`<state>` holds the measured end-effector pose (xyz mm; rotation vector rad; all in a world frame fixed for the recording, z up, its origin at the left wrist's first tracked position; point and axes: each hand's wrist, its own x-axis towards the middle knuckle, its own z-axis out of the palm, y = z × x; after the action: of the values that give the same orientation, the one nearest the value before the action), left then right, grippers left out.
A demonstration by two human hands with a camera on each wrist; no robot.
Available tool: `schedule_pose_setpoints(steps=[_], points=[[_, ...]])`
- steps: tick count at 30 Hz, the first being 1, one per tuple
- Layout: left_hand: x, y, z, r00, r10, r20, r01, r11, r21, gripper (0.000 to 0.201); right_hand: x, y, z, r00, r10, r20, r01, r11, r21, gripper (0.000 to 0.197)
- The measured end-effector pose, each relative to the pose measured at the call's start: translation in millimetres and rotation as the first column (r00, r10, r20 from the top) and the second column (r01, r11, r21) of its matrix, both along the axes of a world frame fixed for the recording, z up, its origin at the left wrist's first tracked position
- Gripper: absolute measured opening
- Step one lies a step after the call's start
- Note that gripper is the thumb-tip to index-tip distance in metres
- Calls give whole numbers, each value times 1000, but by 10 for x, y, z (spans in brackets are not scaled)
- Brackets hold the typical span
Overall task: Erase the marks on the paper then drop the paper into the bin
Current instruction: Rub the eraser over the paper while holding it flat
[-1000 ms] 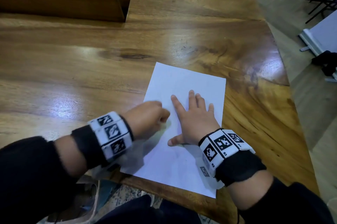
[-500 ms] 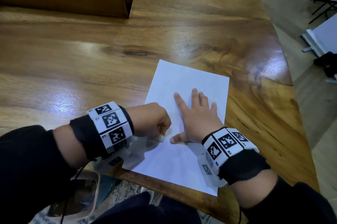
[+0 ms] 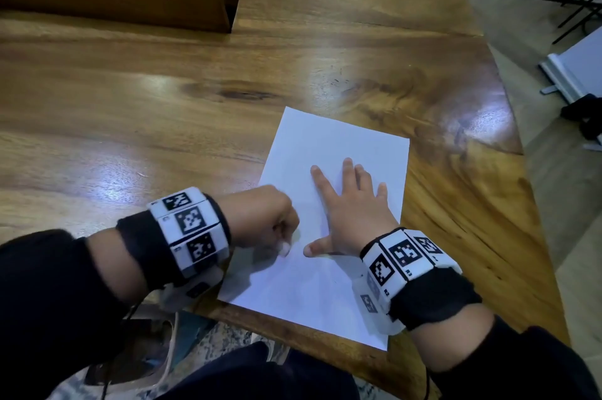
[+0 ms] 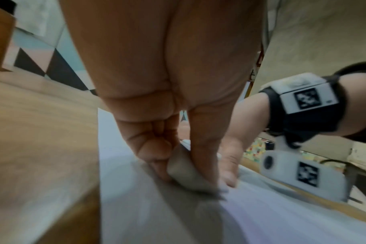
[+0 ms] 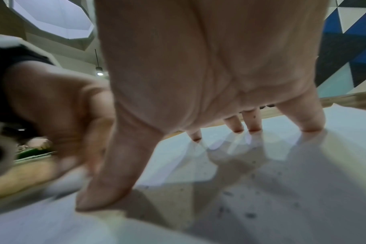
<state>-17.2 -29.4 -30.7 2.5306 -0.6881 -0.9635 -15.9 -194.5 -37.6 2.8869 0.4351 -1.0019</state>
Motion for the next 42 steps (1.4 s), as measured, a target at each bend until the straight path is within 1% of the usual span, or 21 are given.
schedule_pose_setpoints(steps=[3, 5, 7, 10, 14, 15, 17, 19, 22, 25, 26, 28, 30, 31, 33, 34, 36, 37, 38, 40, 42], points=[[134, -97, -16, 966, 174, 193, -165, 984, -65, 7, -1, -3, 3, 1000, 1, -5, -1, 1000, 0, 126], [10, -84, -62, 939, 234, 250, -210, 970, -119, 10, 1, -3, 11, 1000, 2, -5, -2, 1000, -1, 126], [-213, -6, -107, 949, 209, 235, -178, 973, -146, 15, -2, 0, 10, 1000, -5, -8, 5, 1000, 9, 126], [-428, 90, -98, 977, 158, 141, -138, 981, -138, 15, -6, -10, 17, 1000, -12, -14, 13, 999, 44, 126], [-314, 98, 9, 984, 159, 76, -153, 985, -78, 11, 5, 2, 43, 1000, 24, -18, -22, 996, 87, 126], [-232, 103, 41, 975, 208, 78, -202, 976, -77, 9, 10, 11, 51, 999, 29, -18, -27, 996, 87, 126], [-21, 134, 79, 922, 369, 118, -355, 927, -121, 8, 16, 25, 58, 999, 36, -15, -34, 995, 90, 123], [181, 133, 81, 872, 453, 184, -427, 889, -166, 12, 18, 33, 61, 998, 53, -20, -51, 995, 81, 120], [343, 38, 42, 867, 439, 235, -415, 898, -145, 14, 23, 36, 62, 998, 63, -31, -61, 996, 60, 119], [264, 26, 33, 885, 387, 258, -374, 922, -101, 12, 33, 34, 49, 998, 61, -32, -60, 997, 55, 119], [183, 60, 35, 907, 353, 232, -343, 936, -81, 10, 32, 34, 45, 998, 59, -34, -57, 997, 54, 119], [10, 136, 76, 958, 268, 100, -269, 963, -3, 16, 38, 34, 38, 998, 54, -34, -52, 997, 57, 118], [-42, 178, 110, 971, 236, -23, -235, 971, 48, 21, 46, 41, 35, 998, 60, -32, -58, 997, 58, 116], [-4, 176, 125, 966, 257, -17, -256, 966, 42, 19, 48, 47, 34, 997, 66, -31, -65, 996, 54, 116], [154, 139, 127, 923, 365, 123, -365, 931, -25, 8, 52, 57, 34, 997, 71, -27, -70, 997, 42, 116], [215, 113, 121, 888, 416, 194, -412, 909, -63, 9, 51, 59, 35, 997, 71, -27, -70, 997, 36, 116], [223, 80, 96, 858, 448, 252, -440, 893, -93, 9, 49, 64, 41, 997, 70, -28, -69, 997, 30, 116], [174, 91, 86, 869, 427, 249, -417, 904, -92, 11, 50, 64, 43, 997, 69, -29, -68, 997, 32, 116], [106, 111, 87, 897, 379, 226, -374, 925, -65, 18, 52, 63, 41, 997, 66, -30, -65, 997, 34, 116], [-33, 160, 115, 956, 267, 120, -273, 961, 33, 28, 54, 59, 39, 997, 64, -31, -63, 997, 40, 116], [-38, 195, 150, 975, 218, 33, -220, 971, 91, 21, 49, 58, 37, 998, 62, -30, -61, 997, 44, 116]])
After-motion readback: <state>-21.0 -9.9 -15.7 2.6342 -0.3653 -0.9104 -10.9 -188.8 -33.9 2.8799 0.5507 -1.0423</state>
